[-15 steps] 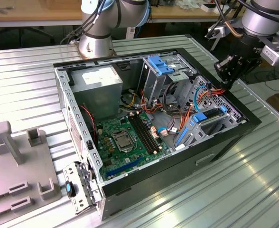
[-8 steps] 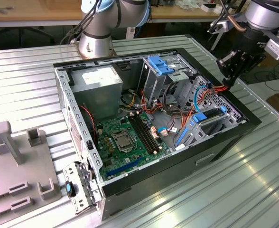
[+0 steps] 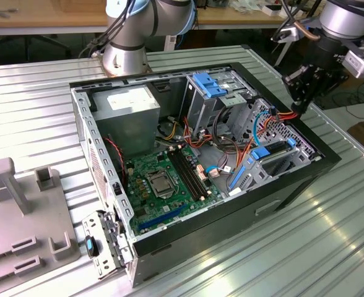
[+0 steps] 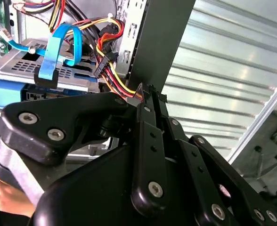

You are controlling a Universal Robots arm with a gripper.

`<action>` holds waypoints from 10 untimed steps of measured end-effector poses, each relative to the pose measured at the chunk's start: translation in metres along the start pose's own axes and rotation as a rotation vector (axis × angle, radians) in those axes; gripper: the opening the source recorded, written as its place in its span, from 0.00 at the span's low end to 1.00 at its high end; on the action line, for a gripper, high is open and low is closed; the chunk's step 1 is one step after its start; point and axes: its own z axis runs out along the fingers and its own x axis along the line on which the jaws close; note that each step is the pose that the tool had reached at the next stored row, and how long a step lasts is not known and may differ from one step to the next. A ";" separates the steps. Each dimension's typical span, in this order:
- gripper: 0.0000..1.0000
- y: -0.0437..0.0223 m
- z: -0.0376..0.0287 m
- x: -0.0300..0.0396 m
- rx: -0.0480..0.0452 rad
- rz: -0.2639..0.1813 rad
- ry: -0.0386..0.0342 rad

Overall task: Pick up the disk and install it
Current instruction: 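Insert the first disk wire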

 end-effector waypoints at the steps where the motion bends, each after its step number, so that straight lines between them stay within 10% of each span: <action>1: 0.17 0.0000 0.0000 0.0000 -0.0041 0.019 0.0004; 10: 0.17 0.0002 0.0012 -0.0002 -0.0366 0.162 0.0044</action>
